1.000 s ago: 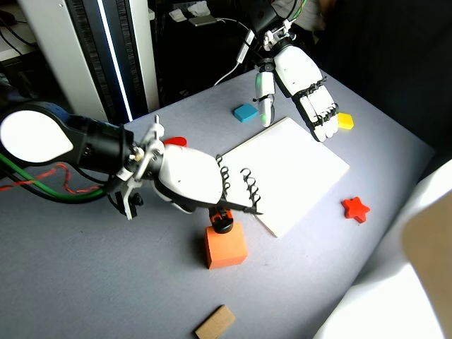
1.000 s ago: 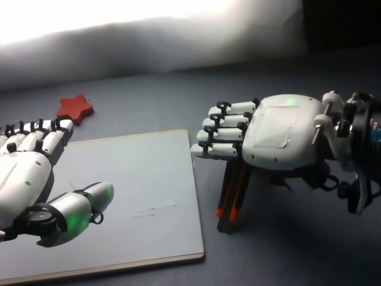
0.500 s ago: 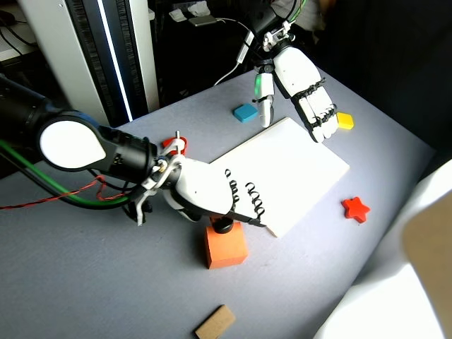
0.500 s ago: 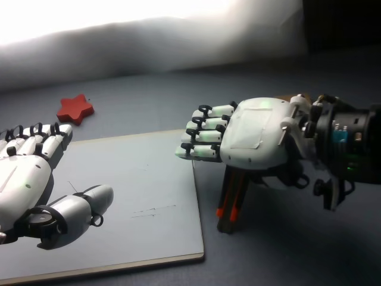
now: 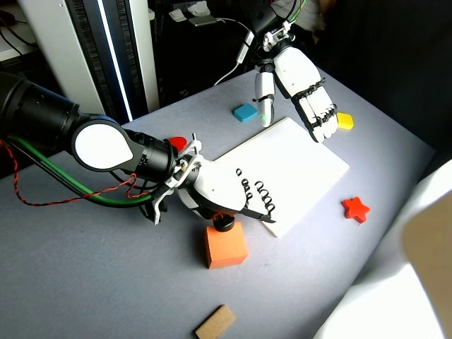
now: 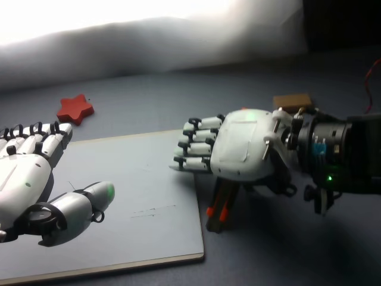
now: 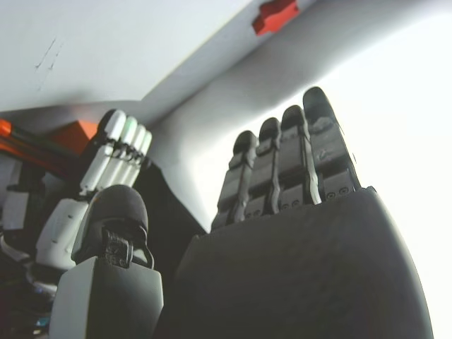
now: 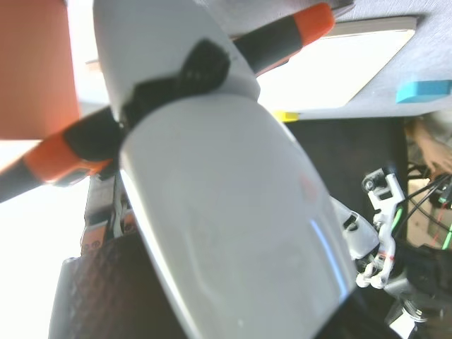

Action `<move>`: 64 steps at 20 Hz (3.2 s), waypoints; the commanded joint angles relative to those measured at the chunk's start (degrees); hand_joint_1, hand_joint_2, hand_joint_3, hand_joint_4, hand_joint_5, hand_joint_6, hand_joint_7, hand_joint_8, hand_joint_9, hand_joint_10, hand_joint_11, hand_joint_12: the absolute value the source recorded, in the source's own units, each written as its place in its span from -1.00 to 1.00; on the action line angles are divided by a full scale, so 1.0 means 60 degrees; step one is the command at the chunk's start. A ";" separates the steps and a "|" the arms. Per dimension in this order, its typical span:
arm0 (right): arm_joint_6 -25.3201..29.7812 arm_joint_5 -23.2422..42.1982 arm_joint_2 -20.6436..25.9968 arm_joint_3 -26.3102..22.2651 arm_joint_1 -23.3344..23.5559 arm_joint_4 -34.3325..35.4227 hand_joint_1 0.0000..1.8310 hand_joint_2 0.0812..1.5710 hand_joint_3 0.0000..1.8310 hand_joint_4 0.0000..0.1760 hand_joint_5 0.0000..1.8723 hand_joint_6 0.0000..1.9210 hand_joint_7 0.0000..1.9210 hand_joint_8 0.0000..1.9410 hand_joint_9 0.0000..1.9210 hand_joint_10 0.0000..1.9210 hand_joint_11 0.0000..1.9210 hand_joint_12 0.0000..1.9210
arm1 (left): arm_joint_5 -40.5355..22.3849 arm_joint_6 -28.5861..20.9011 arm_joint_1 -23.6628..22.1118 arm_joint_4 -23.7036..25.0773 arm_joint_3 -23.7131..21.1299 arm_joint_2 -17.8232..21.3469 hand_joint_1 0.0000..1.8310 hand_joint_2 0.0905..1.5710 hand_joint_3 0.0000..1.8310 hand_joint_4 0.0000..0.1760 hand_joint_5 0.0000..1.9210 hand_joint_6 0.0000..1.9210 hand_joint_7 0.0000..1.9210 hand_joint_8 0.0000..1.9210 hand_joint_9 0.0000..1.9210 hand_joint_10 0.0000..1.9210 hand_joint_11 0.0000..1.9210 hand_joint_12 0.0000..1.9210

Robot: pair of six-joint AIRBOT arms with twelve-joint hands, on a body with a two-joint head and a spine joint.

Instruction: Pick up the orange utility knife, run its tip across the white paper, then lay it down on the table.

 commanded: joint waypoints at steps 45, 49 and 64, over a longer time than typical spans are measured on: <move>-0.2913 0.3443 0.0068 0.0006 0.0806 0.2203 0.68 0.20 -0.26 1.00 0.56 1.00 0.70 1.00 0.81 1.00 0.87 1.00 | -0.0998 0.0098 -0.0126 0.0542 0.0179 -0.0077 -1.00 0.62 -1.00 -1.00 -1.00 -1.00 -0.98 -1.00 -0.99 -1.00 -1.00 -0.57; -0.5152 0.4316 -0.0446 0.0260 0.0635 0.4108 0.66 0.22 -0.33 1.00 0.53 1.00 0.70 1.00 0.80 1.00 0.87 1.00 | -0.1033 0.0096 -0.0161 0.0298 0.0465 -0.0074 -0.99 0.62 -1.00 -1.00 -1.00 -1.00 -1.00 -1.00 -1.00 -1.00 -1.00 -0.62; -0.6736 0.6912 -0.3052 0.3632 0.0099 0.2398 0.67 0.22 -0.33 1.00 0.52 1.00 0.72 1.00 0.81 1.00 0.87 1.00 | -0.0926 0.0416 -0.0159 -0.0783 0.2463 0.0078 -0.99 0.62 -1.00 -1.00 -1.00 -1.00 -0.99 -1.00 -1.00 -1.00 -1.00 -0.55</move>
